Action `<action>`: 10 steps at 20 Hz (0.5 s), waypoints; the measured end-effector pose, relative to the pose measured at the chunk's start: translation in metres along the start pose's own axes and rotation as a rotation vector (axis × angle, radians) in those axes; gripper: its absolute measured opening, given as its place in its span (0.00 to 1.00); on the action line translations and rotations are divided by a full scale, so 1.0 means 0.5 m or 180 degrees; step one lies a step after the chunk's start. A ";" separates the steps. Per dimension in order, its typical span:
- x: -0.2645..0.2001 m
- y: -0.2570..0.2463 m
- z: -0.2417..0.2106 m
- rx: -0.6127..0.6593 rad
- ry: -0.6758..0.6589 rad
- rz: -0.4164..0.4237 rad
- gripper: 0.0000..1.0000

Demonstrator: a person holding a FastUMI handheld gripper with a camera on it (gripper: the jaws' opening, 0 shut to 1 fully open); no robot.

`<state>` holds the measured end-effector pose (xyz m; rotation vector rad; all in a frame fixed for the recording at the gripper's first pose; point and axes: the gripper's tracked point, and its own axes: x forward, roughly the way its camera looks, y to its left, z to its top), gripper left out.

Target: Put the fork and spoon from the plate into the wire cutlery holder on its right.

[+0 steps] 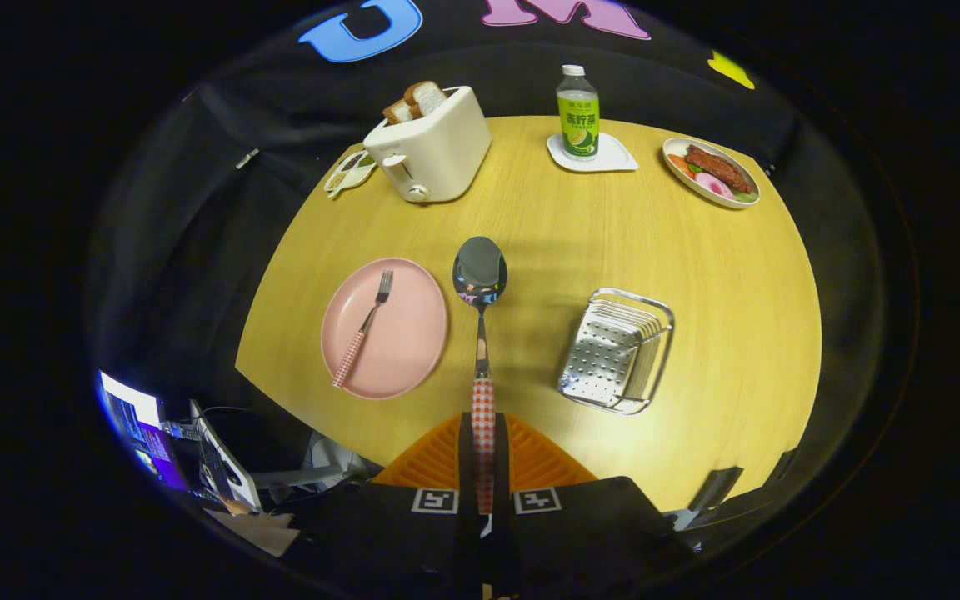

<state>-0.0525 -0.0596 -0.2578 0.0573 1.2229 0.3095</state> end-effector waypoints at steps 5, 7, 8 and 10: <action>-0.050 -0.088 -0.035 -0.0199 0.0299 -0.0077 0.10; -0.065 -0.116 -0.054 -0.0304 0.0454 -0.0110 0.09; -0.068 -0.128 -0.062 -0.0342 0.0539 -0.0126 0.10; -0.070 -0.155 -0.073 -0.0464 0.0690 -0.0192 0.10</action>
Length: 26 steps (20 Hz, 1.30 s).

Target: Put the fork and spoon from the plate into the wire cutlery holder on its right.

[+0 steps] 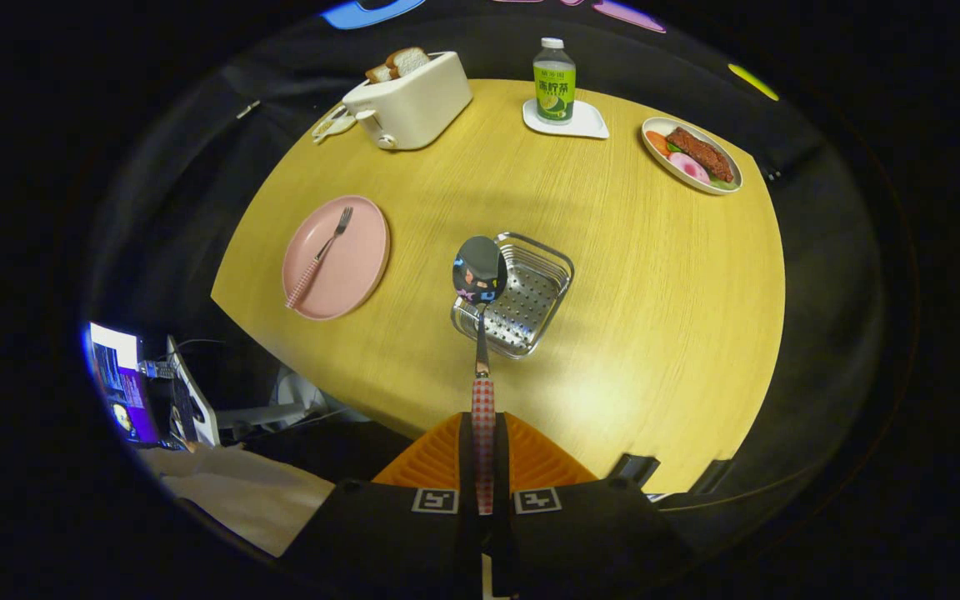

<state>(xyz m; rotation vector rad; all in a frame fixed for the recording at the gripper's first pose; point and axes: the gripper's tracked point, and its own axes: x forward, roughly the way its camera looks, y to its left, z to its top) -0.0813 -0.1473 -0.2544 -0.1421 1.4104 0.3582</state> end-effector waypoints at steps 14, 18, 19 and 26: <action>0.064 -0.054 0.035 -0.0207 0.0984 0.0038 0.10; 0.083 -0.058 0.049 -0.0028 0.1214 0.0023 0.09; 0.081 -0.058 0.047 -0.0023 0.1278 0.0011 0.09; 0.071 -0.043 0.061 -0.0078 0.1406 -0.0060 0.11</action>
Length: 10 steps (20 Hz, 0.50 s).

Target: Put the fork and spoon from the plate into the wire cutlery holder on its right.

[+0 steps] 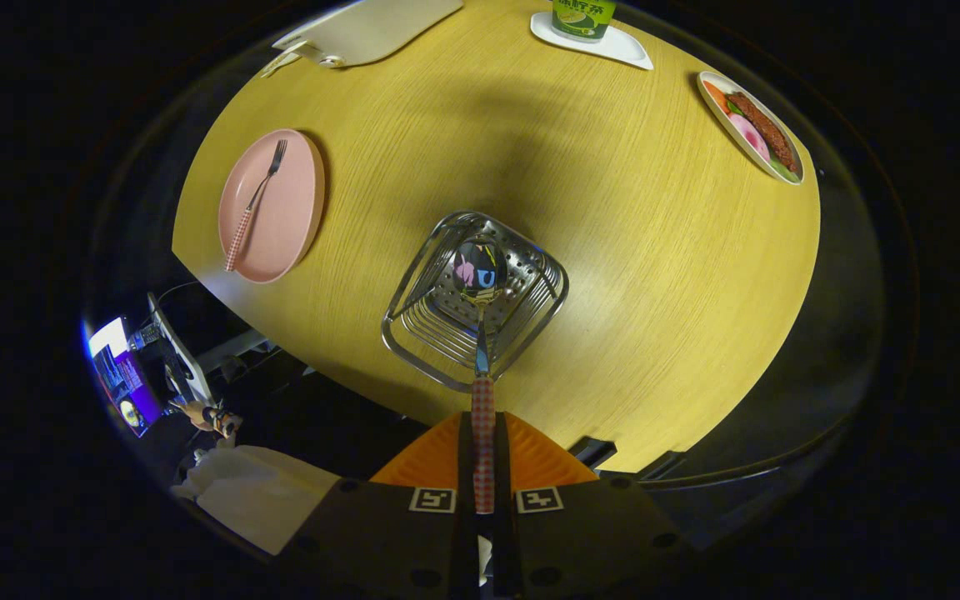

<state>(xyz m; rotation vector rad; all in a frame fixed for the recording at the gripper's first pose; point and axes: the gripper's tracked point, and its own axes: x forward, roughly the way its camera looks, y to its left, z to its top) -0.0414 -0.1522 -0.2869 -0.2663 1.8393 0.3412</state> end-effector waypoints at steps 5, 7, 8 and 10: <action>-0.012 -0.005 0.019 0.0149 -0.0088 -0.0042 0.23; -0.018 -0.004 0.026 0.0151 -0.0194 -0.0027 0.36; -0.026 -0.005 0.025 0.0131 -0.0251 -0.0045 0.46; -0.039 0.002 0.032 0.0099 -0.0416 -0.0021 0.64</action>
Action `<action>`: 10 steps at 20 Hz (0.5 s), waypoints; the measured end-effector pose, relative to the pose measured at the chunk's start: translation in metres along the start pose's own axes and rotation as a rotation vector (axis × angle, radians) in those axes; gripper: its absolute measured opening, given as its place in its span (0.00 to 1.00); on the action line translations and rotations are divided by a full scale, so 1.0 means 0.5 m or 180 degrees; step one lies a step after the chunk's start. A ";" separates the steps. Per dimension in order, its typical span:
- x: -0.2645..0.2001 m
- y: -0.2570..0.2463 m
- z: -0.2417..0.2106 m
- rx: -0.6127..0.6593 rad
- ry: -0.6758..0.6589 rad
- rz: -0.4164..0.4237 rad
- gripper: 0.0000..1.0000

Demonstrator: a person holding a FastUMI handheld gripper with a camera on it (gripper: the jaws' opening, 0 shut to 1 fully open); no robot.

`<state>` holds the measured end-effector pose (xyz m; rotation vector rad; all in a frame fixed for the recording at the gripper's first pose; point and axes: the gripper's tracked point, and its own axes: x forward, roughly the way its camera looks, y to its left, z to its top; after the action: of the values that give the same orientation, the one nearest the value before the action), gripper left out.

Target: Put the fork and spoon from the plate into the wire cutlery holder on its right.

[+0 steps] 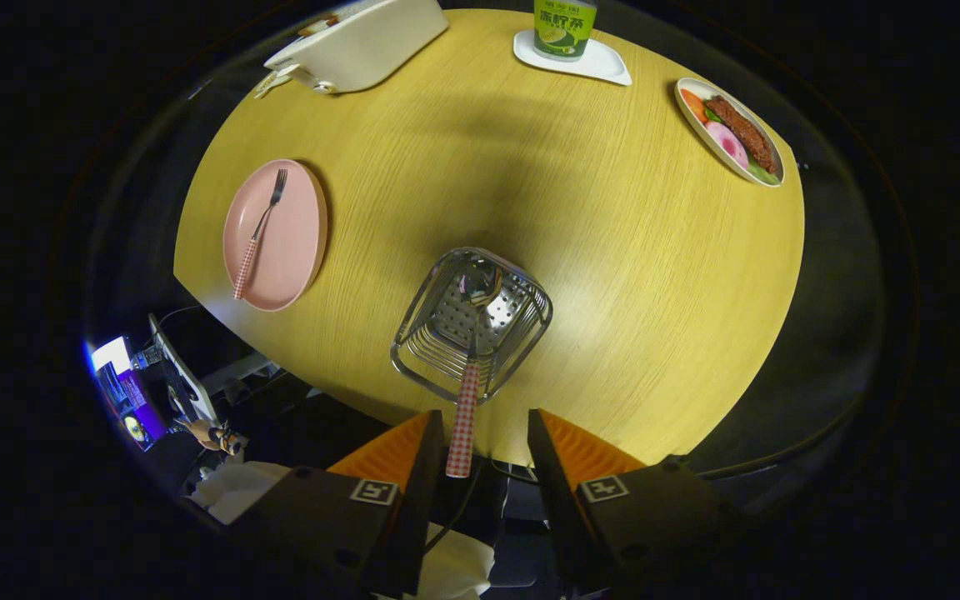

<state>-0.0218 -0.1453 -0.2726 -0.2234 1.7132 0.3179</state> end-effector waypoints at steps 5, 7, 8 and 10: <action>-0.039 0.035 0.007 0.0068 -0.0411 0.0165 0.97; -0.067 0.054 0.019 0.0136 -0.0651 0.0235 1.00; -0.085 0.065 0.027 0.0174 -0.0781 0.0267 1.00; -0.127 0.098 0.036 0.0234 -0.1061 0.0365 1.00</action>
<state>-0.0103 -0.0949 -0.2087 -0.0157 1.4069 0.3547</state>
